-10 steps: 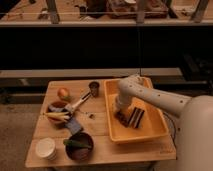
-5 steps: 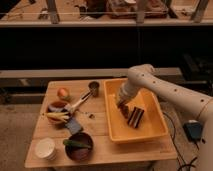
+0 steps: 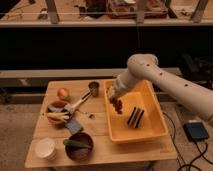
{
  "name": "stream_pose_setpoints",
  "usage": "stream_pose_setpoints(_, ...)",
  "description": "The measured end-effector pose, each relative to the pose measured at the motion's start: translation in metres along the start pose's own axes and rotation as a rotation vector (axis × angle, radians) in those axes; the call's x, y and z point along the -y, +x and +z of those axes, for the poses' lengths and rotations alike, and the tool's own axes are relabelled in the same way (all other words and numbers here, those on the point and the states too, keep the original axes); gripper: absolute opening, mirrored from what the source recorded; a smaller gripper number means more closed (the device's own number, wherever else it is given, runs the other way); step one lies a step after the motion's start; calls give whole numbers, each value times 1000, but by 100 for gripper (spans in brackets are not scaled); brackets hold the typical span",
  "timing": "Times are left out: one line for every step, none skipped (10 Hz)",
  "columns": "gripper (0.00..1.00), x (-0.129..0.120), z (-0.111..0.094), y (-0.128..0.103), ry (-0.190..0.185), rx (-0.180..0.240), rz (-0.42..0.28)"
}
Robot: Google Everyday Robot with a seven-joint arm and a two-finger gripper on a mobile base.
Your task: Place grapes in purple bowl
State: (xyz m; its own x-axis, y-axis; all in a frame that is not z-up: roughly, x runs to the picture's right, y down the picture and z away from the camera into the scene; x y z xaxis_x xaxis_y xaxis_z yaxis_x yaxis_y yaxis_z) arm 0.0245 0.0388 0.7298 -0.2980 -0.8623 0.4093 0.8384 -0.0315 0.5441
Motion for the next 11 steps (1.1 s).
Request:
stream_pose_setpoints(14, 27, 8, -8, 23, 17, -50)
stream_pose_setpoints(14, 53, 16, -18, 37, 32, -100)
stream_pose_setpoints(14, 74, 21, -29, 42, 42, -146)
stream_pose_setpoints(14, 87, 24, -37, 43, 47, -183)
stream_pose_setpoints(14, 105, 31, -47, 40, 53, -238)
stream_pose_setpoints(14, 113, 37, -57, 37, 54, -273)
stream_pose_setpoints(14, 115, 45, -63, 36, 59, -291)
stream_pose_setpoints(14, 111, 56, -68, 30, 64, -302)
stream_pose_setpoints(14, 107, 74, -74, 27, 74, -312)
stream_pose_setpoints(14, 107, 85, -78, 26, 85, -324)
stream_pose_setpoints(14, 108, 92, -82, 28, 94, -338)
